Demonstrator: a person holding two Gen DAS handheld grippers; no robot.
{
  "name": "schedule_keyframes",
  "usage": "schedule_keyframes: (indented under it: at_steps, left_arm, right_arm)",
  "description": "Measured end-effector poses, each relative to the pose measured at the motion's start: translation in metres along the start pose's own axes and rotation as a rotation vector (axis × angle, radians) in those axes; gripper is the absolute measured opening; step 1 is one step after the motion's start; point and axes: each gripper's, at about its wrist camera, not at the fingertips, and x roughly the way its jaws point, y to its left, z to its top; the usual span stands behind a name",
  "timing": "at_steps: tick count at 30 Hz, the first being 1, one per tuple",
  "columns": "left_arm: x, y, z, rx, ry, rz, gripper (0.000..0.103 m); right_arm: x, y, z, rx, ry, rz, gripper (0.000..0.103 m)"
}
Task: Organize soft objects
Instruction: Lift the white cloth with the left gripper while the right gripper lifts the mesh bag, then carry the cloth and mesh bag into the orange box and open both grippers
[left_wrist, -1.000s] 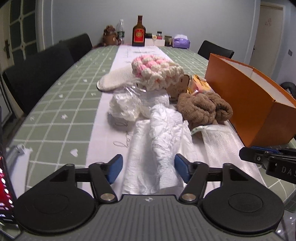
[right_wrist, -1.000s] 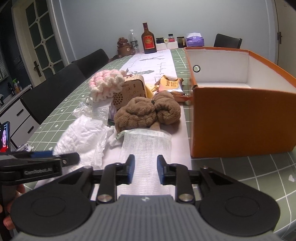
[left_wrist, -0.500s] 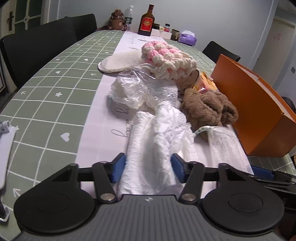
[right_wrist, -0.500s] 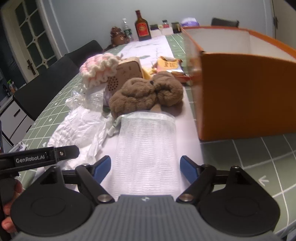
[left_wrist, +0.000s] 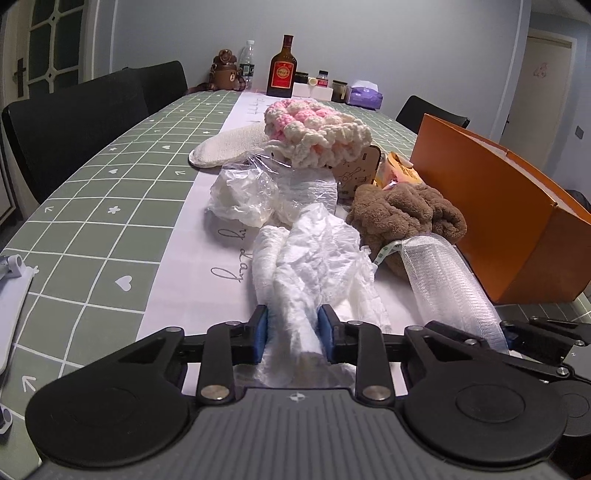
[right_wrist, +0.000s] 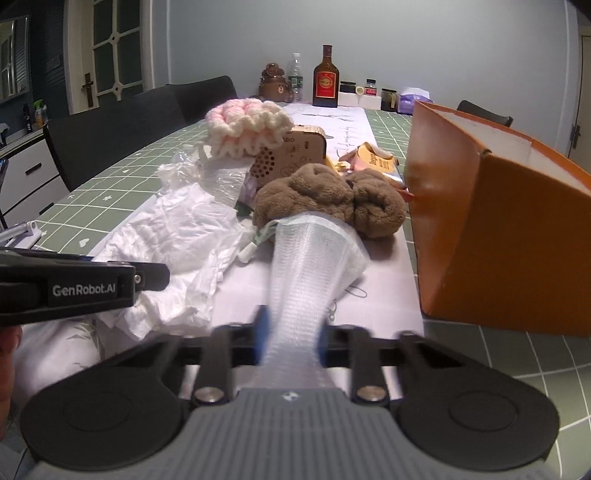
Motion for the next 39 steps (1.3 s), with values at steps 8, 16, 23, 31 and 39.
schedule_keyframes:
  at_steps: [8,16,23,31,39]
  left_arm:
    - [-0.009,-0.001,0.001,0.000,-0.042,-0.013,0.017]
    - [-0.029,-0.006,0.008,0.001,-0.079,-0.019,0.014]
    - [-0.049,-0.018,0.028,0.022,-0.124,-0.032,0.014]
    - [-0.064,-0.041,0.069,0.041,-0.163,-0.123,0.014]
    - [-0.062,-0.091,0.113,0.108,-0.179,-0.227,0.014]
  right_arm:
    - [-0.002,-0.006,0.002,0.019,0.011,0.036,0.000]
    - [-0.027,-0.012,0.014,0.019,-0.045,0.050,0.000]
    - [-0.044,-0.019,0.031,0.001,-0.076,0.098,0.000]
    - [-0.072,-0.049,0.069,-0.024,-0.118,0.119,0.000]
    - [-0.093,-0.101,0.113,-0.040,-0.138,0.036,0.000]
